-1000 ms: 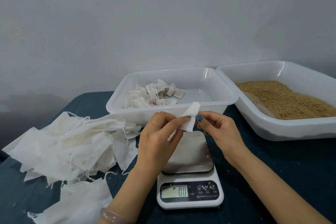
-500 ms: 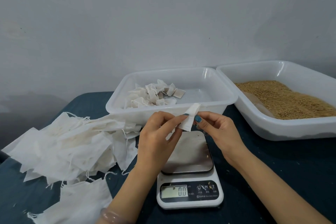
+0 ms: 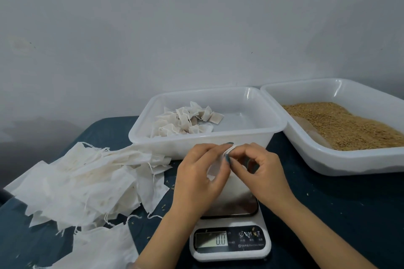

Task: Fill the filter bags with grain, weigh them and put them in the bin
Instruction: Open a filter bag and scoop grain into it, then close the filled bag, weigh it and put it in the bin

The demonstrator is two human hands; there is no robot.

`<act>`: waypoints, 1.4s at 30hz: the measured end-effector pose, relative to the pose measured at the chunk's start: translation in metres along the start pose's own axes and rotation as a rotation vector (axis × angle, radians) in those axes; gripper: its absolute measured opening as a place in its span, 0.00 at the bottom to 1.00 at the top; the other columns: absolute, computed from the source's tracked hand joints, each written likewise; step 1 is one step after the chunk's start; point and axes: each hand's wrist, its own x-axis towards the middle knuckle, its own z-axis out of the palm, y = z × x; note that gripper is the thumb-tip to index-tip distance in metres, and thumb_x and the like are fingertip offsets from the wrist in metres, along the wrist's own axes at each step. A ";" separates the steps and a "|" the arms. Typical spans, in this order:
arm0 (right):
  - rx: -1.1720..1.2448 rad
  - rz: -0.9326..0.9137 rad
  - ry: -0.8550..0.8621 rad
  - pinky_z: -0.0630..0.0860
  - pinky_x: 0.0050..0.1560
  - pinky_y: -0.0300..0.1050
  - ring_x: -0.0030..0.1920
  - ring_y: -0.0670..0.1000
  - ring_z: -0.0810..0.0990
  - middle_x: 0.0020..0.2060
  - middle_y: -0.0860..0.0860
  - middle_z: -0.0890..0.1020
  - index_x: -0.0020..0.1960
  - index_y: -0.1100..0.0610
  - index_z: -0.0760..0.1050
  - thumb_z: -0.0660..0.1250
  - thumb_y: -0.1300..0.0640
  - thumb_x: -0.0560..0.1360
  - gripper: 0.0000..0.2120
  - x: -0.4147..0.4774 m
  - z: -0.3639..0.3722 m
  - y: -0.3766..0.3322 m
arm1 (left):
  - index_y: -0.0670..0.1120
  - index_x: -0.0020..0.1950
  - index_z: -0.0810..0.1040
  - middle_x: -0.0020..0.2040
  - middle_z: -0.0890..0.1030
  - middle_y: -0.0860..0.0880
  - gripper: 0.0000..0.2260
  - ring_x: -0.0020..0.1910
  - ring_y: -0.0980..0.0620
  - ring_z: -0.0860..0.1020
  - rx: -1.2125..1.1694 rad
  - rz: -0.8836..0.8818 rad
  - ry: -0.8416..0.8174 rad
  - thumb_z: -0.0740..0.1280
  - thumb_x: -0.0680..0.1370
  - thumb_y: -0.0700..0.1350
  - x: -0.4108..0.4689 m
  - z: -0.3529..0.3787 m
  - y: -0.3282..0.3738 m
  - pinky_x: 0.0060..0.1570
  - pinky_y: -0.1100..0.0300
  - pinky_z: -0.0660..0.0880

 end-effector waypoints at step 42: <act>0.065 0.025 -0.144 0.75 0.43 0.40 0.45 0.51 0.78 0.40 0.46 0.79 0.42 0.57 0.76 0.63 0.49 0.69 0.11 0.004 -0.005 -0.005 | 0.47 0.59 0.74 0.53 0.75 0.55 0.21 0.50 0.58 0.75 0.059 -0.037 -0.281 0.69 0.69 0.54 0.003 -0.011 -0.012 0.47 0.70 0.69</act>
